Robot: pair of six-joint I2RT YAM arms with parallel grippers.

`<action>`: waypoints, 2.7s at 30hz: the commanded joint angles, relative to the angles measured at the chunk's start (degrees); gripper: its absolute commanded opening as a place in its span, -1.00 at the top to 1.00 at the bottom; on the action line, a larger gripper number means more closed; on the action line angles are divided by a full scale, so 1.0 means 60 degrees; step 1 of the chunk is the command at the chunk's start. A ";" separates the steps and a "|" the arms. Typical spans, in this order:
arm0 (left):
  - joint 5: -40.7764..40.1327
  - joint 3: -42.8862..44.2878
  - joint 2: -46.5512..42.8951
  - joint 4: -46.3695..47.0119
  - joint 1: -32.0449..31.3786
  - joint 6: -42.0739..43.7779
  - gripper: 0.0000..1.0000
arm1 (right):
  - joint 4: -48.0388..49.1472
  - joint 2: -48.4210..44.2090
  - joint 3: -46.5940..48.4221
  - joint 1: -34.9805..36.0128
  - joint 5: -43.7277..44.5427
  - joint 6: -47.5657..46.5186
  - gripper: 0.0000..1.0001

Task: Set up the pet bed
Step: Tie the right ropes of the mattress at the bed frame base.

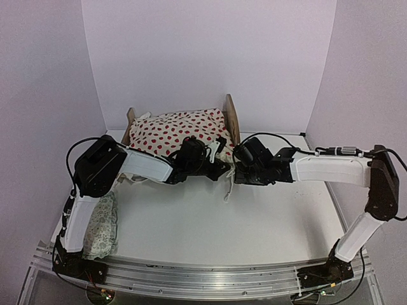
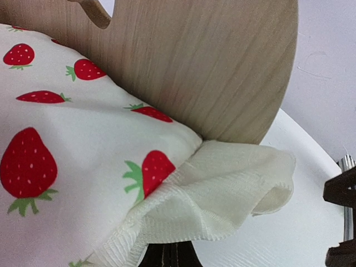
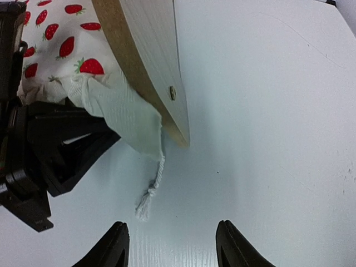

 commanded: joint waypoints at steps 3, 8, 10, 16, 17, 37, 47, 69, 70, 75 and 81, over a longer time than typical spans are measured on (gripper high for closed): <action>-0.0781 0.0581 0.0529 0.0203 0.0003 -0.0926 1.00 | -0.0080 -0.1223 -0.0944 -0.0039 0.0056 0.0375 -0.09; -0.0918 0.0316 0.0216 0.0308 -0.0083 -0.1011 1.00 | 0.0629 -0.1519 -0.1679 -0.0052 -0.0158 -0.0190 -0.02; -0.1106 -0.0022 -0.0109 0.0246 -0.0087 -0.0923 1.00 | 0.1496 -0.1458 -0.2047 -0.0066 -0.0464 -0.0613 0.01; -0.1108 -0.0614 -0.0715 -0.0388 -0.0078 -0.0574 1.00 | 0.3092 -0.0693 -0.2243 -0.0283 -0.0383 0.0844 0.12; -0.1048 -0.0687 -0.0814 -0.0468 -0.0081 -0.0576 1.00 | 0.3462 -0.0492 -0.2223 -0.0321 -0.0560 0.0963 0.10; 0.1280 -0.0708 -0.2165 -0.3148 -0.0308 -0.0310 1.00 | 0.5565 -0.0304 -0.3909 -0.1328 -0.4170 0.1798 -0.10; 0.1721 -0.1284 -0.2778 -0.3434 -0.0458 -0.0594 1.00 | 0.7519 0.0328 -0.4319 -0.1507 -0.4392 0.2313 -0.17; 0.1706 -0.1964 -0.4041 -0.4448 -0.0740 -0.0577 1.00 | 0.9622 0.3007 -0.3076 -0.1511 -0.5109 0.3163 0.34; 0.1705 -0.2026 -0.4166 -0.4496 -0.0746 -0.0575 1.00 | 0.9622 0.2919 -0.3164 -0.1520 -0.5073 0.3141 0.46; 0.1991 -0.2436 -0.4796 -0.4636 -0.0758 -0.0572 1.00 | 0.9565 0.2468 -0.3480 -0.1523 -0.5107 0.3235 0.87; 0.2493 -0.2903 -0.5657 -0.5192 -0.0944 -0.0114 1.00 | 0.8594 0.1866 -0.3257 -0.1483 -0.6466 0.3555 1.00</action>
